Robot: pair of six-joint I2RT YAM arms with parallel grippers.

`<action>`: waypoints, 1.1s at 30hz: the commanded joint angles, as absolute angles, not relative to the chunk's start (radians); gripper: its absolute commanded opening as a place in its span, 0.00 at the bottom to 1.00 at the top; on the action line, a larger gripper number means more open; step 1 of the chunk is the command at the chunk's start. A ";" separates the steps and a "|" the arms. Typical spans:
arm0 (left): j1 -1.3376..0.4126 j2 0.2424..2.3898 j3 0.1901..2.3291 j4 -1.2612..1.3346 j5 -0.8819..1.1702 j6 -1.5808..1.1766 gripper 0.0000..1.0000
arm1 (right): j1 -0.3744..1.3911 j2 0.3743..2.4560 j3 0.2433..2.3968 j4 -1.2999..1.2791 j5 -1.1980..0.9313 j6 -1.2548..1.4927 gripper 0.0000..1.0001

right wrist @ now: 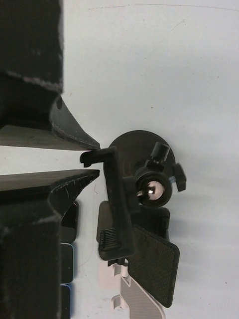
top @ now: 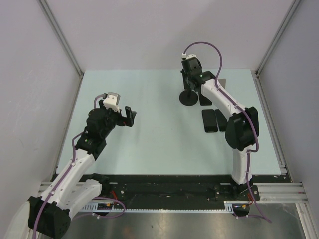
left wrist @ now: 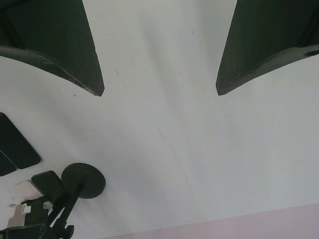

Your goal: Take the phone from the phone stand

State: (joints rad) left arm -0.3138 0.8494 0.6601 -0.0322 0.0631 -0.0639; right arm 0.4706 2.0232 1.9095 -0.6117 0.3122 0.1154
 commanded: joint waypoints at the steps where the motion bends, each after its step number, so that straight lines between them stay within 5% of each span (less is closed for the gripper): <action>1: -0.319 0.833 0.683 -0.009 0.069 -0.064 1.00 | 0.460 2.005 1.974 -0.621 0.302 0.126 0.26; 8: -0.319 0.831 0.683 -0.012 0.075 -0.069 1.00 | 0.462 1.982 1.974 -0.620 0.285 0.135 0.45; 16: -0.319 0.778 0.729 -0.050 0.003 -0.158 1.00 | 0.436 1.774 1.839 -0.499 0.267 0.123 0.98; 33: -0.319 0.457 0.888 -0.109 -0.472 -0.092 1.00 | 0.068 1.013 1.252 -0.233 0.434 0.167 1.00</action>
